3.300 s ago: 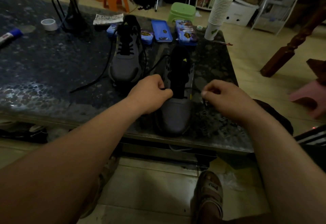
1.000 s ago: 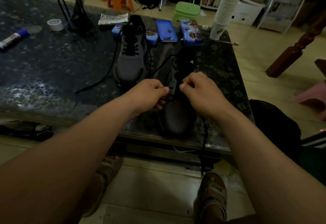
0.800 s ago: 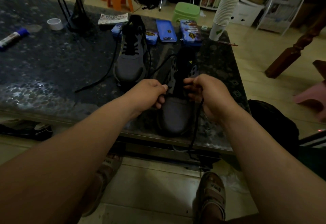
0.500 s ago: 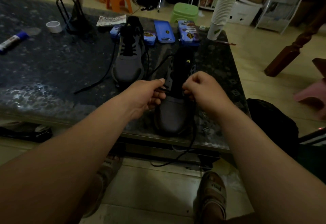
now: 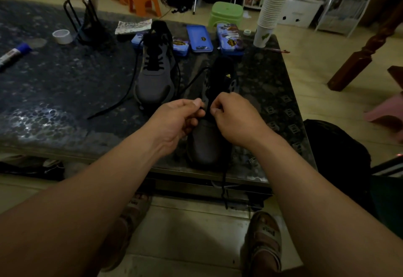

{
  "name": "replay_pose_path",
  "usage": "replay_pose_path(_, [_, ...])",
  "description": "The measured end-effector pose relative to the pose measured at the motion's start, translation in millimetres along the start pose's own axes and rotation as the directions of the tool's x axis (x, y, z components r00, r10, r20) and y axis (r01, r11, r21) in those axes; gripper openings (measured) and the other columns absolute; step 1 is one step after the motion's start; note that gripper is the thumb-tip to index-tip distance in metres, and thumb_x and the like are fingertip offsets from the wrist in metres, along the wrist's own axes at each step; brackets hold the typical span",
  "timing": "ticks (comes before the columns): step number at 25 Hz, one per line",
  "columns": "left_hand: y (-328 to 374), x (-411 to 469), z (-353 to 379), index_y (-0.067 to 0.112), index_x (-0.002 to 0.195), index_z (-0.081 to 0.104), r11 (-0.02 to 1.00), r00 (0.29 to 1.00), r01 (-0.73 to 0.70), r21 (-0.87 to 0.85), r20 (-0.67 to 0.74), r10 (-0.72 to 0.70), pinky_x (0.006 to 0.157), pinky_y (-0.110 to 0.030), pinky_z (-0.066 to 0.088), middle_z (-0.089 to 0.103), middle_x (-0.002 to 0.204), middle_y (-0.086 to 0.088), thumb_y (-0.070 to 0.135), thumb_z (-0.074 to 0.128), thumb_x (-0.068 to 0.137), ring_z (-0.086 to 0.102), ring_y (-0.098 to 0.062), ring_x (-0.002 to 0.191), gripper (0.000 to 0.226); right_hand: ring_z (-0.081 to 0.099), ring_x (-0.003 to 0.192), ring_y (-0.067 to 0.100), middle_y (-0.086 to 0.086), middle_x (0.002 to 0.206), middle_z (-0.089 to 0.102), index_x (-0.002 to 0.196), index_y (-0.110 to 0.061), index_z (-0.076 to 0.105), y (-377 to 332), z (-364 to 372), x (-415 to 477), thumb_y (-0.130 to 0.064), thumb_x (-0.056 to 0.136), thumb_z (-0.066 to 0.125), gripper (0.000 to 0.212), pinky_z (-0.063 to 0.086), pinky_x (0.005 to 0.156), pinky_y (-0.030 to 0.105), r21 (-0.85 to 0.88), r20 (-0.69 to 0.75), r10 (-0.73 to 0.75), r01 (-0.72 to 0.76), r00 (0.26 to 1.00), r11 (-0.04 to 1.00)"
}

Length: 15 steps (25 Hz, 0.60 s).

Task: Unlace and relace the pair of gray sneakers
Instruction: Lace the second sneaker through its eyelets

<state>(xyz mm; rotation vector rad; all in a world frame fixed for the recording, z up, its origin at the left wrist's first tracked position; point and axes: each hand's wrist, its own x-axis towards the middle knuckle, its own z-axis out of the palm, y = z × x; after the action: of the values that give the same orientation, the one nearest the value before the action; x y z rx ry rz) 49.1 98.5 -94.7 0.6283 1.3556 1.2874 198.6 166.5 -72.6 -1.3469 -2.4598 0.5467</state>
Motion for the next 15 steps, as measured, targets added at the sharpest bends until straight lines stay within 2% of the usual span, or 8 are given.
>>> replay_pose_path(2, [-4,3,2,0.017,0.101,0.069,1.000,0.999,-0.008,0.025,-0.039,0.009,0.062,-0.020,0.042,0.067,0.074,0.011,0.030,0.063,0.102,0.052,-0.003,0.060,0.014,0.062,0.093,0.025,0.008,0.101,0.066,0.101,-0.011,0.067,2,-4,1,-0.024,0.101,0.051,0.020,0.049,0.079,0.038,0.071,0.051,0.055,-0.058,0.997,0.996])
replay_pose_path(4, [-6,4,5,0.017,0.096,0.067,0.997,0.997,-0.037,0.068,-0.060,0.041,0.061,-0.023,0.040,0.064,0.072,0.009,0.031,0.066,0.100,0.050,-0.005,0.058,0.015,0.065,0.092,0.029,0.013,0.097,0.069,0.097,-0.002,0.067,5,-10,-2,-0.021,0.098,0.052,0.024,0.051,0.083,0.045,0.286,0.117,0.134,-0.163,0.984,0.944])
replay_pose_path(5, [-7,5,6,0.017,0.096,0.066,0.990,0.994,-0.073,0.118,-0.073,0.083,0.061,-0.023,0.040,0.062,0.073,0.007,0.031,0.068,0.099,0.050,-0.006,0.058,0.015,0.066,0.097,0.032,0.016,0.102,0.071,0.098,-0.001,0.066,7,-11,-3,-0.021,0.097,0.051,0.025,0.052,0.089,0.047,0.419,0.154,0.173,-0.223,0.973,0.880])
replay_pose_path(7, [-8,6,5,0.018,0.101,0.064,0.936,0.974,-0.186,0.298,-0.069,0.215,0.059,-0.022,0.043,0.059,0.073,0.003,0.026,0.072,0.097,0.051,-0.008,0.060,0.013,0.068,0.108,0.032,0.017,0.115,0.072,0.109,0.000,0.066,7,-12,-5,-0.016,0.099,0.045,0.028,0.051,0.099,0.046,0.662,0.239,0.257,-0.351,0.936,0.662])
replay_pose_path(9, [-10,7,7,0.021,0.100,0.063,0.870,0.950,-0.270,0.413,-0.034,0.311,0.057,-0.022,0.043,0.055,0.069,0.004,0.022,0.072,0.097,0.051,-0.008,0.060,0.010,0.070,0.111,0.030,0.017,0.118,0.073,0.113,0.003,0.065,5,-15,-8,-0.011,0.099,0.040,0.032,0.049,0.101,0.043,0.777,0.303,0.311,-0.422,0.901,0.468])
replay_pose_path(12, [-13,10,7,0.021,0.093,0.063,0.864,0.939,-0.270,0.425,-0.081,0.333,0.061,-0.030,0.043,0.053,0.068,0.005,0.023,0.070,0.098,0.050,-0.010,0.061,0.009,0.070,0.114,0.036,0.020,0.117,0.074,0.088,-0.009,0.059,10,-22,-10,-0.011,0.098,0.039,0.023,0.047,0.108,0.047,0.845,0.342,0.295,-0.430,0.892,0.318])
replay_pose_path(14, [-11,8,8,0.023,0.108,0.064,0.746,0.888,-0.356,0.562,-0.045,0.458,0.073,-0.031,0.047,0.057,0.087,0.007,0.025,0.069,0.097,0.053,-0.007,0.070,0.012,0.074,0.102,0.031,0.013,0.102,0.077,0.081,-0.014,0.056,12,-27,-12,-0.016,0.103,0.044,0.026,0.051,0.102,0.046,0.857,0.312,0.270,-0.392,0.911,0.334])
replay_pose_path(15, [-8,5,10,0.026,0.120,0.063,0.597,0.836,-0.433,0.675,0.053,0.547,0.082,-0.030,0.047,0.056,0.102,0.009,0.026,0.068,0.096,0.054,-0.006,0.081,0.024,0.074,0.089,0.025,0.006,0.088,0.075,0.083,-0.014,0.058,14,-28,-13,-0.021,0.106,0.049,0.026,0.054,0.093,0.044,0.844,0.267,0.245,-0.349,0.932,0.408])
